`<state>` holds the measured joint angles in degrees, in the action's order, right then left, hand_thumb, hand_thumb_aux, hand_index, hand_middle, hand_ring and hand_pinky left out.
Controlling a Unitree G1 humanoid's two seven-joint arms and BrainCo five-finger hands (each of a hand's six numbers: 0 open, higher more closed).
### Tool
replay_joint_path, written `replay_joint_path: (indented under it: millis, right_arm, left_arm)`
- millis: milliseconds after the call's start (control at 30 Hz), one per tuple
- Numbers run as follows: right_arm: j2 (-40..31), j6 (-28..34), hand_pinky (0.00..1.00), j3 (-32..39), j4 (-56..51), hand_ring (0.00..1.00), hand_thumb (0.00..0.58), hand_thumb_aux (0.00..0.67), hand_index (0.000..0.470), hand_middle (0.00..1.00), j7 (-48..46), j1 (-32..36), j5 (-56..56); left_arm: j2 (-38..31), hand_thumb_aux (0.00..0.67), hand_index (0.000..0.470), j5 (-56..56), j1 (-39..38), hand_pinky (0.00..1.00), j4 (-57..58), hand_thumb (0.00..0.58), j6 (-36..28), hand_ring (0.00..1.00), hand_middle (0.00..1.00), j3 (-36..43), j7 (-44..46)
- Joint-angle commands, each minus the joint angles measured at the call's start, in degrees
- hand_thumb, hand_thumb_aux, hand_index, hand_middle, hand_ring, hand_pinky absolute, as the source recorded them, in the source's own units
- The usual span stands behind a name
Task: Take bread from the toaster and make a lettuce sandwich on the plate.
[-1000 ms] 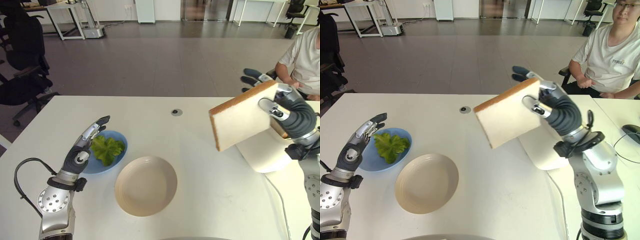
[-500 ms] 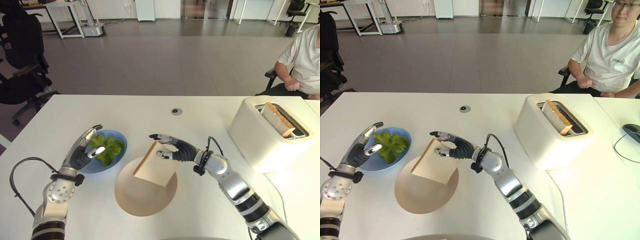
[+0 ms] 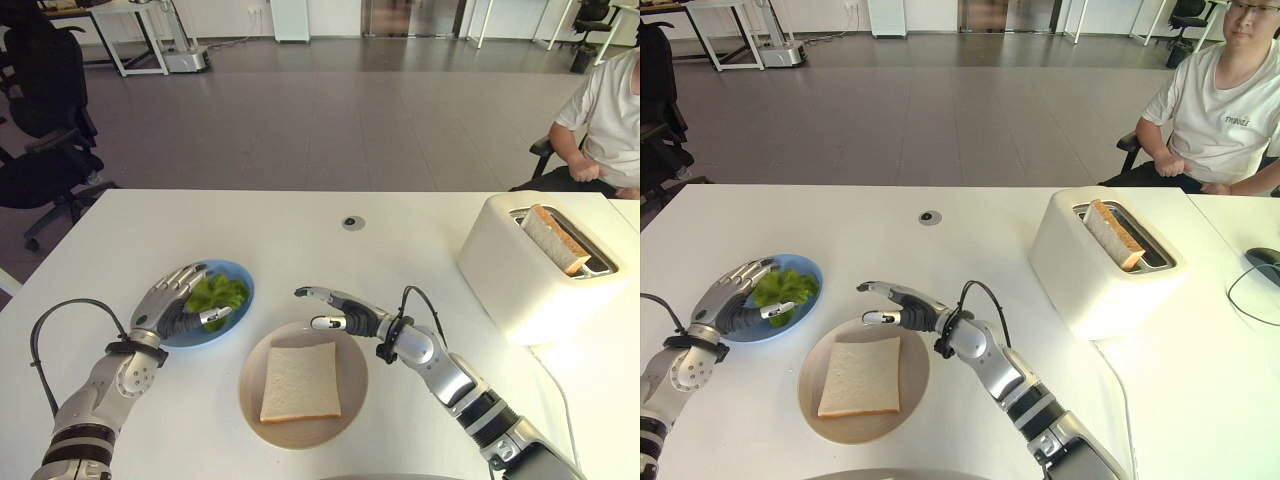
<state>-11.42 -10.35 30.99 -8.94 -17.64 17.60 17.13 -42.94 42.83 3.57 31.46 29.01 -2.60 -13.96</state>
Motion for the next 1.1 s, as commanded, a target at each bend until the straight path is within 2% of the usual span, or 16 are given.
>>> replay_joint_path:
  millis: [33, 67, 100, 167, 267, 400, 433, 467, 500, 800, 933, 1100]
  right_arm:
    - [-0.73, -0.68, 0.00, -2.26, 1.61, 0.00, 0.000, 0.000, 0.000, 0.00, -0.03, 0.19, 0.65]
    - [-0.89, -0.68, 0.00, -2.80, 2.34, 0.00, 0.000, 0.000, 0.000, 0.00, -0.09, -0.18, 0.51]
    - [-1.10, -0.65, 0.00, -3.30, 3.07, 0.00, 0.000, 0.000, 0.000, 0.00, -0.24, -0.53, 0.36]
    - [-1.61, -0.48, 0.00, -4.29, 4.48, 0.00, 0.000, 0.000, 0.000, 0.00, -0.79, -1.19, -0.13]
    - [-2.34, -0.47, 0.00, -5.53, 5.89, 0.00, 0.000, 0.000, 0.000, 0.00, -1.64, -1.72, -0.66]
    - [-2.51, -0.60, 0.00, -6.51, 5.93, 0.00, 0.000, 0.000, 0.000, 0.00, -2.05, -2.03, -0.72]
    - [-2.47, -0.64, 0.00, -6.64, 5.88, 0.00, 0.000, 0.000, 0.000, 0.00, -2.09, -2.13, -0.67]
    - [-2.41, -0.71, 0.00, -6.74, 5.84, 0.00, 0.000, 0.000, 0.000, 0.00, -2.13, -2.21, -0.62]
    - [-2.38, -0.78, 0.00, -6.78, 5.85, 0.00, 0.000, 0.000, 0.000, 0.00, -2.16, -2.30, -0.59]
    - [-2.48, -1.52, 0.00, -8.05, 6.18, 0.00, 0.000, 0.000, 0.000, 0.00, -1.88, -2.48, -0.91]
    - [-2.50, -2.10, 0.00, -9.36, 6.87, 0.00, 0.000, 0.000, 0.000, 0.00, -1.26, -3.05, -1.38]
    - [-2.67, -2.91, 0.00, -11.70, 6.24, 0.00, 0.000, 0.000, 0.000, 0.00, -0.32, -4.32, -2.19]
  left_arm:
    - [-2.11, 0.504, 0.354, 2.24, 1.39, 0.00, 1.12, 0.545, -2.88, 0.00, 0.00, 3.48, 0.14]
    - [-2.23, 0.575, 0.404, 2.58, 1.90, 0.00, 1.71, 0.568, -3.41, 0.00, 0.00, 4.41, 0.17]
    - [-2.30, 0.594, 0.417, 2.86, 2.35, 0.00, 2.33, 0.572, -3.87, 0.00, 0.00, 5.31, 0.14]
    - [-2.37, 0.581, 0.407, 2.71, 2.81, 0.00, 3.49, 0.570, -4.40, 0.00, 0.00, 6.77, 0.11]
    - [-2.56, 0.507, 0.356, 2.24, 2.90, 0.00, 4.62, 0.546, -4.84, 0.00, 0.00, 8.14, -0.30]
    - [-2.84, 0.452, 0.317, 1.20, 3.47, 0.00, 5.02, 0.519, -4.60, 0.00, 0.00, 9.21, -0.99]
    - [-2.90, 0.468, 0.328, 0.98, 3.67, 0.00, 5.11, 0.527, -4.56, 0.00, 0.00, 9.53, -1.08]
    - [-2.96, 0.554, 0.389, 0.77, 3.89, 0.00, 5.28, 0.563, -4.52, 0.00, 0.00, 9.85, -1.13]
    - [-3.02, 0.670, 0.470, 0.60, 4.04, 0.00, 5.43, 0.580, -4.49, 0.00, 0.00, 10.11, -1.20]
    - [-4.19, 0.670, 0.470, -1.70, 3.47, 0.00, 3.95, 0.580, -2.59, 0.00, 0.00, 9.76, -3.16]
    - [-6.79, 0.670, 0.470, -8.01, -0.91, 0.00, -4.02, 0.580, 0.00, 0.00, 0.00, 3.77, -1.91]
    - [-8.34, 0.670, 0.470, -20.72, -9.06, 0.00, -17.64, 0.580, 2.23, 0.00, 0.00, -4.45, 6.07]
